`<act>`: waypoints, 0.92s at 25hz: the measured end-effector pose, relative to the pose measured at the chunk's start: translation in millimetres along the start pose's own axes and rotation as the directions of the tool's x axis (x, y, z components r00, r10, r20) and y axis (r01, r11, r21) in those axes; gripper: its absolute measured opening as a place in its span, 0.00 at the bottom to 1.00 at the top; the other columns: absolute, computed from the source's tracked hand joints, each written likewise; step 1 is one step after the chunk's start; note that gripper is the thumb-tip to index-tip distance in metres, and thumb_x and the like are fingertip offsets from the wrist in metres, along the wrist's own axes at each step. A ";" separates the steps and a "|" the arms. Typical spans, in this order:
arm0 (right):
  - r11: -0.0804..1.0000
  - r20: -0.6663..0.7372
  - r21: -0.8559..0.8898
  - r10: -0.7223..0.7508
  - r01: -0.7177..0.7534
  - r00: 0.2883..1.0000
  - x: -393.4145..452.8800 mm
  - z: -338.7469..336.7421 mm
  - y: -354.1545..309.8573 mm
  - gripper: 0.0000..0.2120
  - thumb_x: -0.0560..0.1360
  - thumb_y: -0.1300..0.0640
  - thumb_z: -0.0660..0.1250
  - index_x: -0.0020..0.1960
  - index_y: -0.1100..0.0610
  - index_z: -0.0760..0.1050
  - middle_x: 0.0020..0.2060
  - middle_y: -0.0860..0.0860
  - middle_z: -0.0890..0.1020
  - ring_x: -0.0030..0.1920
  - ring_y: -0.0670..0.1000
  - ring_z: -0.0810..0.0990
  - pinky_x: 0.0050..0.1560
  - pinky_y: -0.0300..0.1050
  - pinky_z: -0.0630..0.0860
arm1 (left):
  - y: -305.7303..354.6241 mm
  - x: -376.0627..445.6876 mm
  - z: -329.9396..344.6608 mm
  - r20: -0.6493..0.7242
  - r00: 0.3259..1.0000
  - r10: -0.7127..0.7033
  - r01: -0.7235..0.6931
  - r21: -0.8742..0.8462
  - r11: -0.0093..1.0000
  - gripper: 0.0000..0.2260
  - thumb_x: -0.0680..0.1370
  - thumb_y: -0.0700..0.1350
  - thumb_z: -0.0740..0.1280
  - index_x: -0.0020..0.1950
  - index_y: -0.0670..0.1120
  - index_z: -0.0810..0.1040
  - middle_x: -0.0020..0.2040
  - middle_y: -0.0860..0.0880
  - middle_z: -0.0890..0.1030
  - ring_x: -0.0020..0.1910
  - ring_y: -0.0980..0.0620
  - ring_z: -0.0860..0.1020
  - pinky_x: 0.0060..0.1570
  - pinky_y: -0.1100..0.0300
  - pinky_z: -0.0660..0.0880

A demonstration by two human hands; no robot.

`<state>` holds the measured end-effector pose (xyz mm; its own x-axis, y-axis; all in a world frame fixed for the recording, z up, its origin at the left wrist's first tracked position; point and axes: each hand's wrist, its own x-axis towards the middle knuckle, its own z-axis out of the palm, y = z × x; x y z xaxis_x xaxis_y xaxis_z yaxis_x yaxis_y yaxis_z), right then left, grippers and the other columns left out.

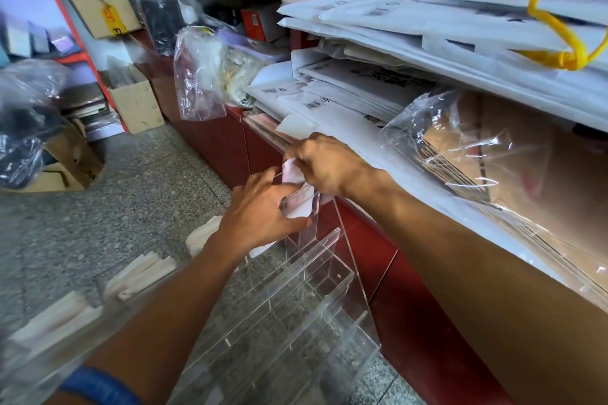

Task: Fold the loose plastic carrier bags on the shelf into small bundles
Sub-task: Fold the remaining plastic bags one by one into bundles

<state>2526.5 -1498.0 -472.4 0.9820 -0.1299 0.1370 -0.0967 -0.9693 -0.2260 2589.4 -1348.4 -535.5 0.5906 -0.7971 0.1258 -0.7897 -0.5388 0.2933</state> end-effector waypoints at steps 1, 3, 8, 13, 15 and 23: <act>0.999 0.057 -0.047 -0.005 0.007 0.998 2.6 6.1 0.1 0.07 0.75 0.54 0.62 0.49 0.46 0.78 0.46 0.54 0.82 0.49 0.56 0.79 0.45 0.44 0.72 | -2.7 0.5 0.3 -0.022 1.000 -0.004 0.003 -0.049 0.999 0.32 0.62 0.73 0.61 0.62 0.61 0.77 0.62 0.51 0.74 0.62 0.45 0.73 0.59 0.45 0.73; 0.995 0.131 -0.104 0.020 -0.006 0.991 5.6 21.8 3.9 0.06 0.76 0.57 0.61 0.48 0.46 0.75 0.48 0.53 0.81 0.52 0.54 0.78 0.45 0.44 0.69 | -7.2 0.5 0.3 -0.069 0.997 -0.028 0.014 -0.185 0.983 0.27 0.61 0.71 0.64 0.55 0.60 0.81 0.58 0.54 0.78 0.54 0.48 0.79 0.51 0.48 0.77; 0.997 -0.039 -0.022 0.078 -0.079 0.996 -28.4 38.7 17.2 0.15 0.79 0.52 0.59 0.64 0.53 0.72 0.57 0.54 0.80 0.60 0.56 0.77 0.59 0.49 0.74 | 3.8 -5.0 -5.1 -0.120 0.987 -0.110 0.075 -0.263 0.962 0.23 0.62 0.67 0.73 0.48 0.53 0.76 0.47 0.56 0.79 0.45 0.53 0.78 0.45 0.54 0.75; 0.980 -0.159 0.124 0.175 -0.156 0.972 -135.6 13.5 4.1 0.23 0.81 0.46 0.58 0.73 0.52 0.62 0.63 0.54 0.76 0.61 0.55 0.76 0.61 0.51 0.74 | 12.3 -11.9 -11.4 -0.090 0.990 -0.111 0.086 -0.244 0.966 0.33 0.68 0.62 0.74 0.69 0.55 0.68 0.62 0.48 0.78 0.60 0.44 0.76 0.57 0.51 0.73; 0.971 -0.167 0.126 0.221 -0.201 0.961 -190.4 -0.5 0.0 0.26 0.79 0.41 0.60 0.74 0.50 0.60 0.70 0.51 0.71 0.68 0.51 0.69 0.67 0.48 0.69 | 15.1 -17.4 -13.3 -0.091 0.994 -0.062 0.049 -0.140 0.989 0.33 0.70 0.63 0.72 0.70 0.52 0.70 0.64 0.46 0.77 0.61 0.42 0.75 0.58 0.49 0.72; 0.834 -0.282 -0.014 0.527 -0.552 0.802 -426.1 -56.8 -3.0 0.31 0.75 0.35 0.61 0.73 0.50 0.64 0.70 0.46 0.70 0.67 0.49 0.70 0.64 0.45 0.70 | 107.2 -65.3 -0.5 -0.160 0.896 0.413 -0.420 -0.011 0.907 0.34 0.71 0.67 0.61 0.66 0.43 0.75 0.65 0.44 0.78 0.62 0.42 0.76 0.64 0.47 0.70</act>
<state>2099.2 -1451.6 -475.4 0.6908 -0.6735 0.2629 -0.6251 -0.7391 -0.2509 2466.3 -1354.0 -511.8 0.2297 -0.8937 0.3855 -0.9629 -0.1511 0.2235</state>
